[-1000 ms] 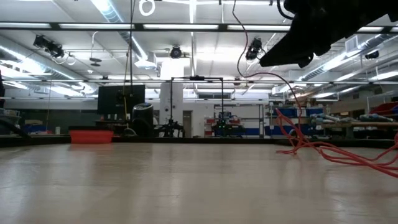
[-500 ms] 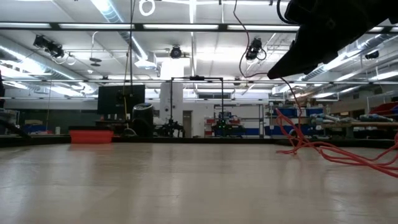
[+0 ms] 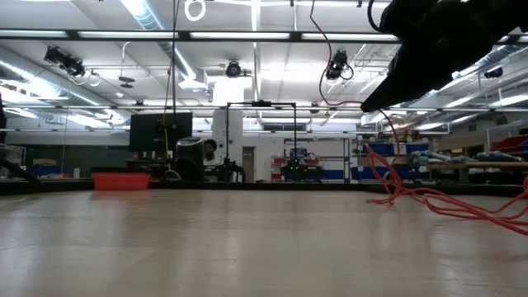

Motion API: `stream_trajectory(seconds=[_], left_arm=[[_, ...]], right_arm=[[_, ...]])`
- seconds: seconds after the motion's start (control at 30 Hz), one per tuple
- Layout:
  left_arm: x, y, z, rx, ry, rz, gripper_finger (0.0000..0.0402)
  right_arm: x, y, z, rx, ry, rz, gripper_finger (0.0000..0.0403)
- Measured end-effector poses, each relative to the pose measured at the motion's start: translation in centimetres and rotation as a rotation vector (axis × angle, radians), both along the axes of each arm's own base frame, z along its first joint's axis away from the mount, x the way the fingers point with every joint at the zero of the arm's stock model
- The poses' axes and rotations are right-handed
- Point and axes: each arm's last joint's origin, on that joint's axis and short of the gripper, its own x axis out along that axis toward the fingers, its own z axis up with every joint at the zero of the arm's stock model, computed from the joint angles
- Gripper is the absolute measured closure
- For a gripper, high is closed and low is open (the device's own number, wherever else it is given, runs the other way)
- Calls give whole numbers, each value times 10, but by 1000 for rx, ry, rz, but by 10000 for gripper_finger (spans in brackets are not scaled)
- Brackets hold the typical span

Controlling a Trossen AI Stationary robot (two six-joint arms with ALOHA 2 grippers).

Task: Coil cords
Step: Coil the red wire onto the spool

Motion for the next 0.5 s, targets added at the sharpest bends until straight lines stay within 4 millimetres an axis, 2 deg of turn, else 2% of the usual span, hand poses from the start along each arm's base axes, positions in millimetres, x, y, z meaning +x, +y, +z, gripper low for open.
stream_trajectory(seconds=[0.13, 0.33, 0.5], left_arm=[[0, 0, 0, 0, 0, 0, 398], [0, 1, 0, -10, 5, 37, 398], [0, 7, -1, -80, -15, 86, 398]], right_arm=[[0, 0, 0, -2, -6, -7, 399], [5, 6, 6, 79, -56, 134, 401], [11, 8, 12, 80, -139, 160, 401]])
